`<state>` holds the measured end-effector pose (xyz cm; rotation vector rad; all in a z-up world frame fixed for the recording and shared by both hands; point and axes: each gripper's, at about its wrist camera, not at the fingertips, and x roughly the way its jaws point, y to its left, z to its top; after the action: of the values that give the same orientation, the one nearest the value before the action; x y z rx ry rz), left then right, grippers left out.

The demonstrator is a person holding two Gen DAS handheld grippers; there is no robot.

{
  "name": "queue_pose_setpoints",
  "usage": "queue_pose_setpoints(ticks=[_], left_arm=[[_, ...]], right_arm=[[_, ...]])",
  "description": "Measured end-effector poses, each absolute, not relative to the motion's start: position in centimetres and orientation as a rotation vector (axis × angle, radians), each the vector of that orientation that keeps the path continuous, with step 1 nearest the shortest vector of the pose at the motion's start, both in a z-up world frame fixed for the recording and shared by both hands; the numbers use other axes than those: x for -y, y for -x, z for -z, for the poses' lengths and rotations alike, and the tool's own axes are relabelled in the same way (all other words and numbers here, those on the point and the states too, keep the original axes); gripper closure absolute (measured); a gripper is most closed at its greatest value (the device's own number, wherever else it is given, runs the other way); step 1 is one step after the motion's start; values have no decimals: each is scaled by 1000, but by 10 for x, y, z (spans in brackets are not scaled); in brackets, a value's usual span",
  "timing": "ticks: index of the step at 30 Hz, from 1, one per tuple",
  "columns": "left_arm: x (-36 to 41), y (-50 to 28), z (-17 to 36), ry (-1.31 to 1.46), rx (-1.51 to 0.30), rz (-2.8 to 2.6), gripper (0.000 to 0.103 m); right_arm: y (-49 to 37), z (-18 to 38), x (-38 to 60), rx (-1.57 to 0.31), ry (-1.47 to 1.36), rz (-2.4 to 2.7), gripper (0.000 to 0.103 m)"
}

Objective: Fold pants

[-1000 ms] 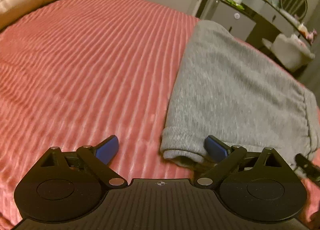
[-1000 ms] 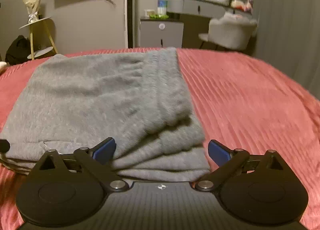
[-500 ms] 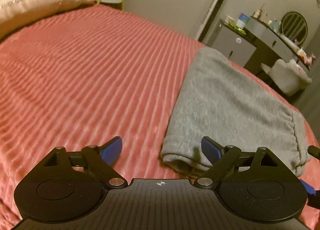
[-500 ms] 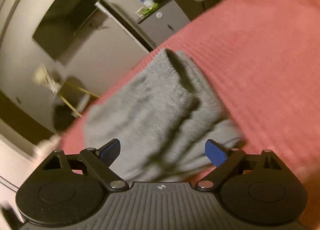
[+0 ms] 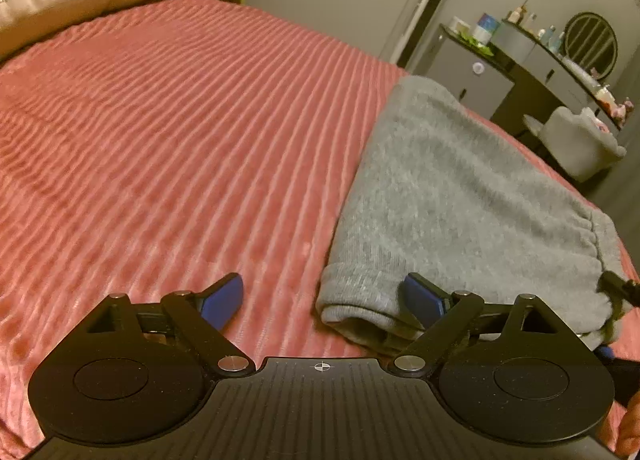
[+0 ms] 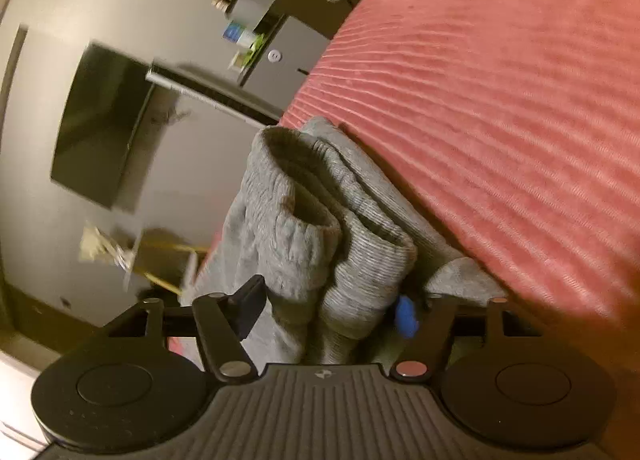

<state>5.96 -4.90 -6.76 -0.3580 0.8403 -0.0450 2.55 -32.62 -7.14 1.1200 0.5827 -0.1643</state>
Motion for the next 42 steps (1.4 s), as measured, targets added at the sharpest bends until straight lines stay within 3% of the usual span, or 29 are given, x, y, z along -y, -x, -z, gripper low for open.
queue_pose_setpoints(ticks=[3, 6, 9, 13, 14, 15, 17, 21, 32, 36, 42], left_arm=[[47, -58, 67, 369, -825, 39, 10], [42, -57, 66, 397, -815, 34, 9], [43, -59, 68, 392, -827, 30, 7], [50, -62, 70, 332, -854, 11, 6], [49, -58, 67, 338, -832, 13, 7], [48, -53, 63, 350, -793, 35, 7], [47, -47, 58, 360, -742, 65, 6], [60, -65, 72, 266, -901, -2, 4], [105, -21, 52, -3, -939, 191, 3], [135, 7, 48, -222, -905, 186, 3], [116, 19, 18, -128, -854, 183, 2]], right_arm=[[-31, 55, 320, -566, -1030, 147, 57], [-15, 40, 319, -467, -1036, 80, 59], [-6, 45, 318, -491, -935, 152, 59], [-11, 61, 312, -591, -742, 207, 52], [-11, 53, 307, -601, -699, 203, 43], [-10, 45, 302, -598, -680, 175, 25], [1, 35, 296, -548, -694, 110, 6], [0, 51, 281, -749, -415, 290, 4], [61, 31, 257, -711, -528, 267, 4], [69, 19, 224, -723, -359, 267, 4], [78, 7, 198, -757, -236, 237, 4]])
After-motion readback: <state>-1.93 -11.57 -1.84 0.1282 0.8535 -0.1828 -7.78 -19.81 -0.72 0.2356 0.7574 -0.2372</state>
